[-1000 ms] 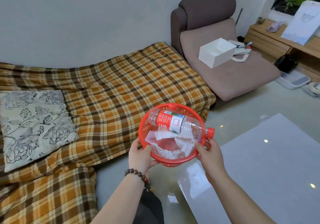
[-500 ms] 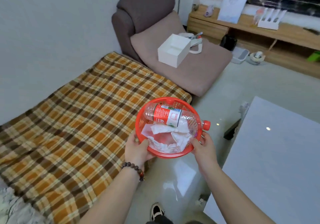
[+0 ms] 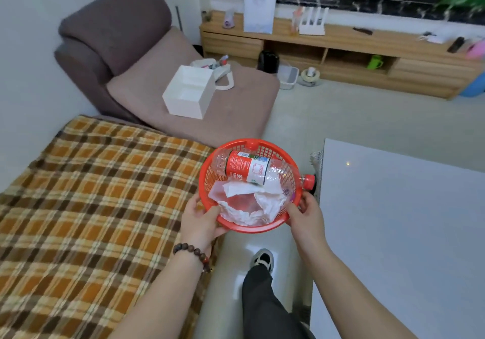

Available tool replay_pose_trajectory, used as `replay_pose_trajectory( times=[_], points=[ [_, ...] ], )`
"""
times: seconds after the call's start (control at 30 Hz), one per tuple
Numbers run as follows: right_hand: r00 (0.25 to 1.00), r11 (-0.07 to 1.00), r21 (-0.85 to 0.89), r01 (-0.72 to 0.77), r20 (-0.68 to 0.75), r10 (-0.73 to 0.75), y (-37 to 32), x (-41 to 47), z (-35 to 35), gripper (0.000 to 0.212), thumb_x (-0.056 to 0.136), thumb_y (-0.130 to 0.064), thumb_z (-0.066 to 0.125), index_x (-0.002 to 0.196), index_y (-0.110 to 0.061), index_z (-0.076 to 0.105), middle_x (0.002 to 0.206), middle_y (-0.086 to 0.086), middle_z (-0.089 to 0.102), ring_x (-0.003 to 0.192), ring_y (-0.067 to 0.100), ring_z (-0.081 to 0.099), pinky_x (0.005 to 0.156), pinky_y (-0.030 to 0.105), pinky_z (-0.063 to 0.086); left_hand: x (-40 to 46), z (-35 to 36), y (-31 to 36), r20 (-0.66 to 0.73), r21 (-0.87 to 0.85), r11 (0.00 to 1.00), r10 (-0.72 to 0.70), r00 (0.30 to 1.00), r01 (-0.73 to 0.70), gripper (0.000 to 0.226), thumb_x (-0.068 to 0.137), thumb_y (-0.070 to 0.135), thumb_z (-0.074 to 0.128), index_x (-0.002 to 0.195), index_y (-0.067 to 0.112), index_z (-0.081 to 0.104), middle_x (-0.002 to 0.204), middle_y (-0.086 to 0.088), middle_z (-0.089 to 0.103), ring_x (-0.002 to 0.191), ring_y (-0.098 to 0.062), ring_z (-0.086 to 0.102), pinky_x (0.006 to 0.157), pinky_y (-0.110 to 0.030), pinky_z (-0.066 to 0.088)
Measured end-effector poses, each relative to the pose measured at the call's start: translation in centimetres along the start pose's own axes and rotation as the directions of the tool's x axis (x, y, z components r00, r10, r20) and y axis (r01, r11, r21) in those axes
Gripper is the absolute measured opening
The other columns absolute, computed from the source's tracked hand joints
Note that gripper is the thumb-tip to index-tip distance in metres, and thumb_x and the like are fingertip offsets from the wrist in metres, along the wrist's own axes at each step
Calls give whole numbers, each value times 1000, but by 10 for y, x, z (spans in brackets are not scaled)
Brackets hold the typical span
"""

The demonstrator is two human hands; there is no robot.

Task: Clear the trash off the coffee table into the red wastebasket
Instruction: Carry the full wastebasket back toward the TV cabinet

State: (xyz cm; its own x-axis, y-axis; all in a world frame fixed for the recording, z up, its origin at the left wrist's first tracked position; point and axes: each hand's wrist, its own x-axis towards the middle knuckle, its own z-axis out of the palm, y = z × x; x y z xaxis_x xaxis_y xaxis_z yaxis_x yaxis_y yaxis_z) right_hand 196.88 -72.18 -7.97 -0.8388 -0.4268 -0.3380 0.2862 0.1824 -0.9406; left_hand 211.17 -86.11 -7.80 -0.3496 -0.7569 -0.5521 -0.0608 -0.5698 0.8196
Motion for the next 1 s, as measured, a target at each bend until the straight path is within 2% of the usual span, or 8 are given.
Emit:
replay_pose_trajectory(
  times=[0.2,0.37,0.57,0.67,0.77,0.83,0.93,1.0],
  points=[
    [997,997,77,-9,-71,15,-23,102,-8,31,86,-11,57,114,-25,60,108,-2,70,101,18,67,90,48,54,77,85,32,79,61,998,-7,997,3,39,88,-5,62,110,28,62,89,-4,79,72,-23,77,51,-31,59],
    [989,994,112,-12,-142,28,-61,201,-20,30,86,-13,58,107,-34,59,108,-3,70,99,17,67,89,48,54,148,181,73,87,130,991,-32,996,21,36,90,-4,59,118,20,58,94,-16,73,56,-16,71,42,-26,56],
    [975,992,126,18,-223,11,-113,305,-35,29,87,-10,58,105,-32,59,107,-4,69,98,17,67,88,46,55,219,279,112,112,130,992,-19,994,5,39,89,-6,58,121,17,56,94,-17,73,57,-18,72,44,-30,58],
    [970,992,124,8,-240,22,-130,352,-39,32,87,-10,56,114,-26,57,109,-1,69,98,20,67,89,48,54,256,317,125,134,132,991,-35,990,18,40,89,-6,57,121,18,57,98,-20,74,66,-27,74,50,-37,61],
    [967,993,117,3,-252,27,-141,404,-40,32,88,-10,56,115,-26,56,110,-1,68,99,19,67,88,47,55,297,354,138,122,166,986,-50,991,29,39,89,-4,58,121,18,58,92,-19,75,57,-25,73,42,-30,56],
    [967,994,108,-5,-254,33,-147,441,-38,30,89,-14,57,115,-27,55,111,-2,67,100,19,66,87,45,56,327,379,145,128,179,983,-72,989,48,39,91,-3,59,124,17,57,96,-18,76,60,-22,75,44,-28,56],
    [960,997,75,-22,-278,42,-158,511,-32,27,90,-19,57,115,-29,53,112,-3,65,100,16,64,84,40,57,386,423,159,128,198,977,-106,986,80,35,92,0,60,119,21,56,97,-13,76,67,-23,76,49,-31,59],
    [957,997,73,-21,-289,41,-172,565,-27,28,90,-17,57,117,-25,54,112,-1,65,100,17,64,86,43,56,431,458,175,152,208,975,-106,983,73,31,91,-2,59,109,23,59,95,-12,76,62,-19,75,47,-29,58]
  ],
)
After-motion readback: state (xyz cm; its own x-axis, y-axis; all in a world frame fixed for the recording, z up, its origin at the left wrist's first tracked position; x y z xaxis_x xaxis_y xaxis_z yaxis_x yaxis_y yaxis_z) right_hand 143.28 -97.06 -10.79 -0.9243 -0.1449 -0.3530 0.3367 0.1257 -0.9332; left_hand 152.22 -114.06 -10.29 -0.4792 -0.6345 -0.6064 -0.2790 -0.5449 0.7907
